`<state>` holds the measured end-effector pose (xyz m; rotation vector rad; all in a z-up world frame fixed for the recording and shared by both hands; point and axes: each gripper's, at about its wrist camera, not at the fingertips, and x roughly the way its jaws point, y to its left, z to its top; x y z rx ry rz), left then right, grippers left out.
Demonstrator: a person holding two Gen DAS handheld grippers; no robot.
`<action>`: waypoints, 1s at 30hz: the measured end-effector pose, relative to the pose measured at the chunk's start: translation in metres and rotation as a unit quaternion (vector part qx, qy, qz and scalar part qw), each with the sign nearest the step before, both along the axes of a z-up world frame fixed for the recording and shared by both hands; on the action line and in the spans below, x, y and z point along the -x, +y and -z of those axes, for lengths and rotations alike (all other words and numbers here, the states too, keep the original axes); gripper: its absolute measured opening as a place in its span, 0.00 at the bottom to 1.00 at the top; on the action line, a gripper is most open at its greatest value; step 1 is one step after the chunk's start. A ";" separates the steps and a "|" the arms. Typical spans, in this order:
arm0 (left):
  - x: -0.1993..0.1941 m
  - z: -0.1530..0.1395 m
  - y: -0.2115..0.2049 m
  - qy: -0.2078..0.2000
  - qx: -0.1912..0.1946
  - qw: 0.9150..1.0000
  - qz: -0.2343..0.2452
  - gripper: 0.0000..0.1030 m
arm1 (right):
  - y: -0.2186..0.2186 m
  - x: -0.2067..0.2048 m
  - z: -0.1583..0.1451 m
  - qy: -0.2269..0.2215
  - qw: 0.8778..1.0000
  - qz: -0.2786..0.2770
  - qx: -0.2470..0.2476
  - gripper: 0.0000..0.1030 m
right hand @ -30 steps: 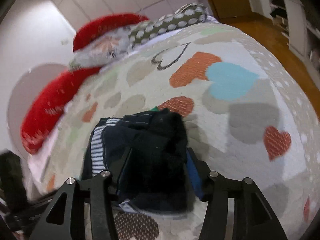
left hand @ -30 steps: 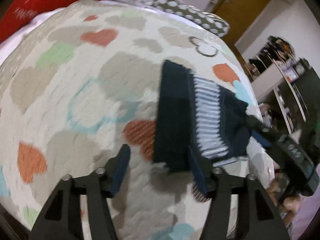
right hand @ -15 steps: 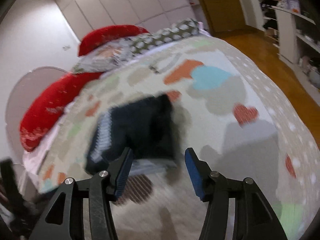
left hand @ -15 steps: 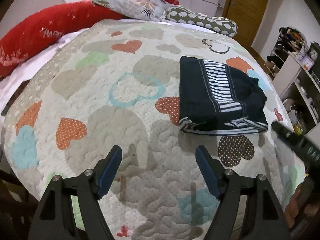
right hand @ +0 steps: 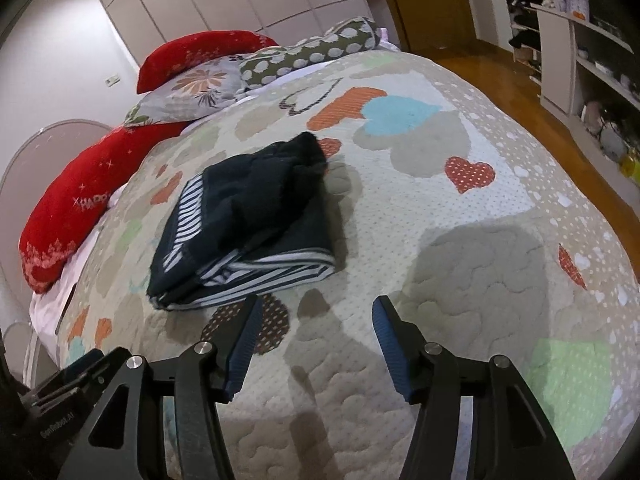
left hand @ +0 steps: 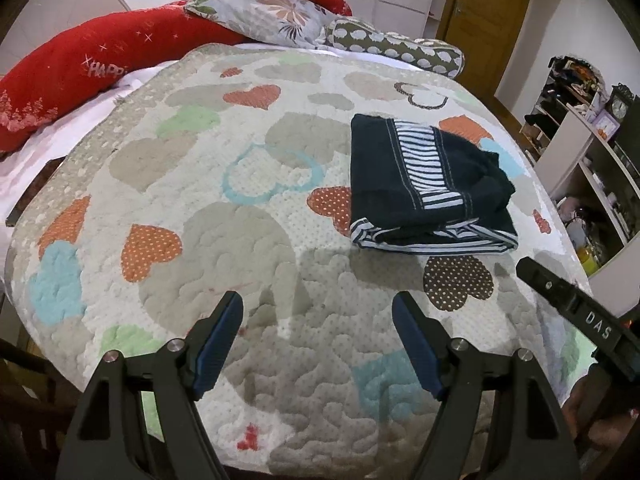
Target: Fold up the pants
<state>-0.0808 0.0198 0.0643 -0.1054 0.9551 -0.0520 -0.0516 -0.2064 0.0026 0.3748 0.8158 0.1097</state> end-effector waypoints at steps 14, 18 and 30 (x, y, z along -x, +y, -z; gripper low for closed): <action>0.007 -0.001 0.000 -0.003 -0.003 1.000 0.004 0.80 | 0.003 0.015 0.003 -0.008 1.000 0.010 0.017 0.65; -0.003 0.011 -0.001 0.007 -0.006 1.000 0.000 0.80 | 0.006 0.011 0.008 -0.010 0.998 0.014 0.059 0.65; -0.037 0.051 -0.030 0.036 -0.044 0.998 0.020 1.00 | 0.001 0.004 0.019 -0.010 0.992 0.016 0.127 0.67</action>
